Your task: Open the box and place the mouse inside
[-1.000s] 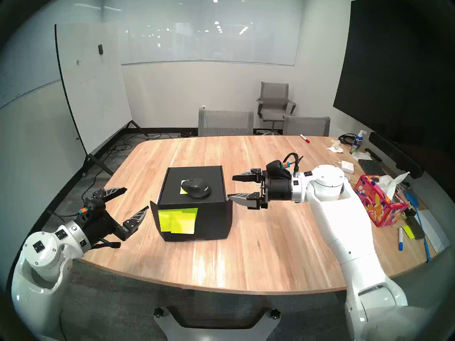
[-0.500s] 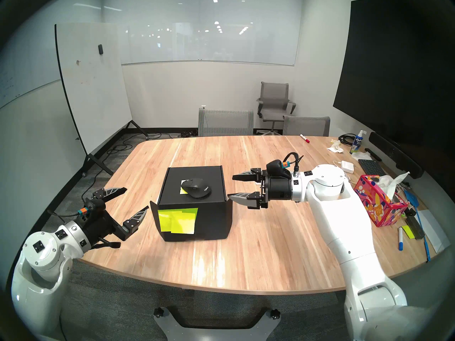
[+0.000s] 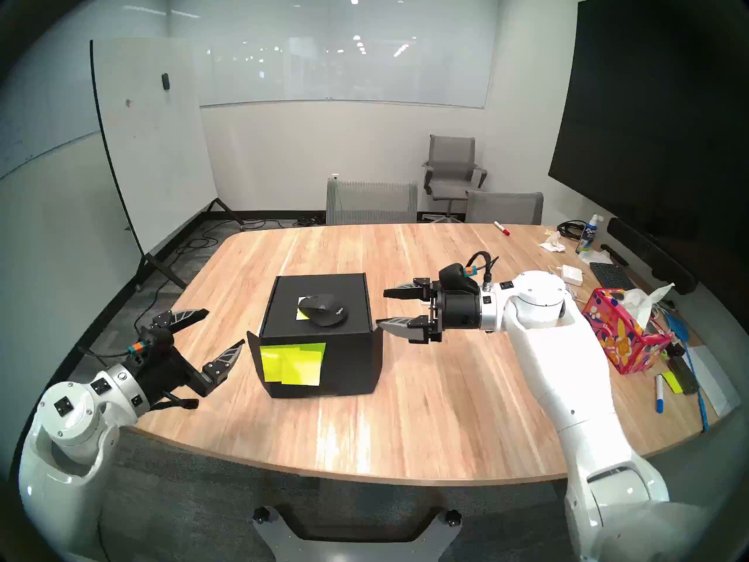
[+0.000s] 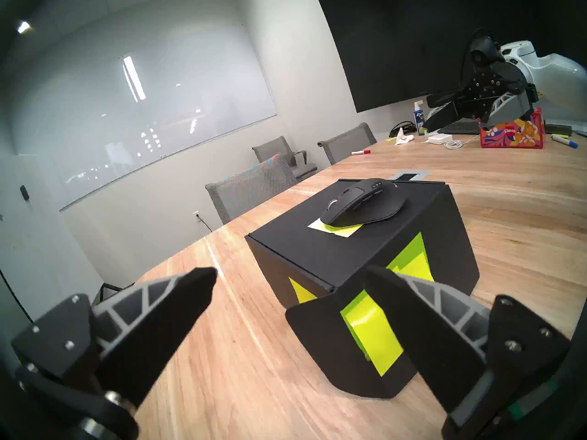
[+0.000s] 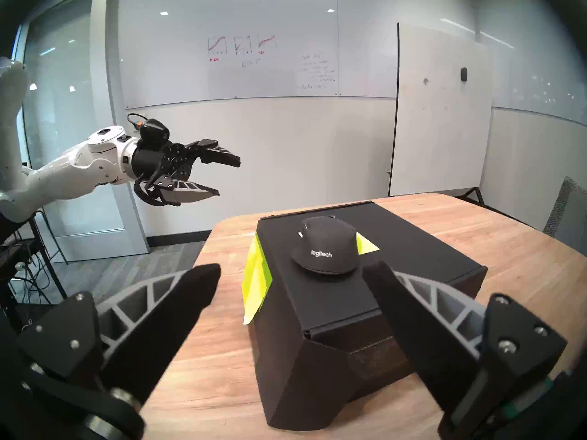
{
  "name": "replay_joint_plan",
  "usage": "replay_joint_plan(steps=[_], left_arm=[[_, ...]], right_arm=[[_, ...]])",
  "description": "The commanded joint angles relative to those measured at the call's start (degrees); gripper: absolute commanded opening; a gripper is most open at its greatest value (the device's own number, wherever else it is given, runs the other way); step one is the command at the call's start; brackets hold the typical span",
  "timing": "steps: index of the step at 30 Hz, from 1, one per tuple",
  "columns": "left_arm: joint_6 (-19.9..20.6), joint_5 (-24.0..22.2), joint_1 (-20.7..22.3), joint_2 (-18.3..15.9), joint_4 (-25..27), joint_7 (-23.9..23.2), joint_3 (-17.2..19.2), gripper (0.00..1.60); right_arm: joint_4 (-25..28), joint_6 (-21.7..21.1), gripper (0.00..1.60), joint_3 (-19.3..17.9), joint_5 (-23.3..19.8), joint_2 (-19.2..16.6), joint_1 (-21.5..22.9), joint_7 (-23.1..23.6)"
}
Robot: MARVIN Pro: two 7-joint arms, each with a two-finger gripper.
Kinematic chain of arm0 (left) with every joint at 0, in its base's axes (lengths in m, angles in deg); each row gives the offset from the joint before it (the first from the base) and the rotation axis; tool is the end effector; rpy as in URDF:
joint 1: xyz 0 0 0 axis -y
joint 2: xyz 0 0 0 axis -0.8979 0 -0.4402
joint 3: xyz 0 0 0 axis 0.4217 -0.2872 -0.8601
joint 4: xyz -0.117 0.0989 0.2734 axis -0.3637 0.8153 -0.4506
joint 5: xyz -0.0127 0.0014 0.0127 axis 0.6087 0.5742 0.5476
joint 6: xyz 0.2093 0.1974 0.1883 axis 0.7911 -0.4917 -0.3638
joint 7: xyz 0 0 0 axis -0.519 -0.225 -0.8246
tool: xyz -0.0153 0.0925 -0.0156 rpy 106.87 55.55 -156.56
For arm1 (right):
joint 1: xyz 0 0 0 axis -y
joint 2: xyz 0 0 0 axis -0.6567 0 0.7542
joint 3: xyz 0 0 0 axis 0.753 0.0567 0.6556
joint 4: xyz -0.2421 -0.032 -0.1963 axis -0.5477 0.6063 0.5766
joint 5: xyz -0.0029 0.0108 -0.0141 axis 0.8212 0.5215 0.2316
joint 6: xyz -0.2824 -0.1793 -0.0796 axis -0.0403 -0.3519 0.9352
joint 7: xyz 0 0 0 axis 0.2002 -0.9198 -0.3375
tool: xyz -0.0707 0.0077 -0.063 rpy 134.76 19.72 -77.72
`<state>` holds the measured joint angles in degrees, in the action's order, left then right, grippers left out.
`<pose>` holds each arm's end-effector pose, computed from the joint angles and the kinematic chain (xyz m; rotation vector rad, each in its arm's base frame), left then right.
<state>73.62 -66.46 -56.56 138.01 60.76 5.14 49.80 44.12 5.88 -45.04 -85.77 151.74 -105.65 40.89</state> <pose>0.2982 0.0929 -0.2114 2.1610 -0.9166 2.0272 0.4927 -0.0284 -0.1990 -1.4997 -1.2226 -1.2271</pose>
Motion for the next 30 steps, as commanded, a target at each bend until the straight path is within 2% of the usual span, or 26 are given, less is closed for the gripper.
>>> replay_joint_plan(steps=[1, 17, 30], left_arm=[[-0.3, 0.0, -0.1, 0.0, 0.9, -0.1, 0.0, 1.6], [-0.3, 0.0, 0.0, 0.0, 0.9, -0.1, 0.0, 1.6], [-0.3, 0.0, 0.0, 0.0, 0.9, -0.1, 0.0, 1.6]], right_arm=[[-2.2, 0.3, 1.6, 1.0, 0.2, 0.5, 5.1, 1.3], [-12.8, 3.3, 1.6, 4.5, 1.2, 2.8, 12.7, 4.5], [-22.7, 5.7, 1.6, 7.6, 2.8, 6.1, 19.8, 5.9]])
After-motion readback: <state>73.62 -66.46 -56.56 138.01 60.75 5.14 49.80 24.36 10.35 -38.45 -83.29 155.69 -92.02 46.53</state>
